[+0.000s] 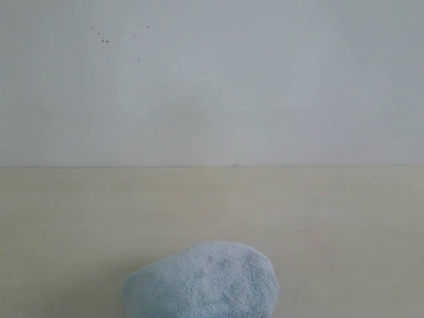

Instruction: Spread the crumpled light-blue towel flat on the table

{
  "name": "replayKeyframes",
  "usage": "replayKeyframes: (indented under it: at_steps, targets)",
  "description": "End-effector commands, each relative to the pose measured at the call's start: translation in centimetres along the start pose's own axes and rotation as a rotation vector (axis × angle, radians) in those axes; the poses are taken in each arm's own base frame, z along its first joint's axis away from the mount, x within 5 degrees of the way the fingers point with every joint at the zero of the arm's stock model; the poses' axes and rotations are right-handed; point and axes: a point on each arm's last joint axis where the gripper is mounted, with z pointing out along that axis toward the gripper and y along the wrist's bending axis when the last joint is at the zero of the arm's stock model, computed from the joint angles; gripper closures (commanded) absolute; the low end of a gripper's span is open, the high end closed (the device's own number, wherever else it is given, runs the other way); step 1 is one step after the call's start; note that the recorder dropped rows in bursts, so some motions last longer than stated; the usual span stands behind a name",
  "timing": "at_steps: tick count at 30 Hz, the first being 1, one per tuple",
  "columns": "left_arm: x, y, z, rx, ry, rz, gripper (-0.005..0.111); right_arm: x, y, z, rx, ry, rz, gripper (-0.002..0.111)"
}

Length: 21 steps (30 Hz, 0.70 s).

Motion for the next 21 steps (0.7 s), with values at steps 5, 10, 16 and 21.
replayKeyframes:
  at_steps: [5, 10, 16, 21]
  targets:
    - [-2.1, -0.1, -0.2, 0.029, -0.225, -0.172, 0.103, -3.5, 0.3, -0.7, -0.067, -0.387, 0.199, 0.109]
    - [-0.9, 0.0, 0.0, -0.001, -0.090, 0.005, 0.103, -2.1, 0.2, -0.3, -0.038, -0.227, 0.201, 0.109]
    - [-0.1, 0.1, 0.0, -0.010, -0.008, -0.037, 0.103, -3.4, 0.3, -0.7, -0.075, -0.377, 0.248, 0.109]
    - [-12.2, -3.8, -4.6, 0.222, -0.972, -0.141, 0.103, -14.9, 3.0, -6.7, -0.277, -1.104, 0.276, 0.109]
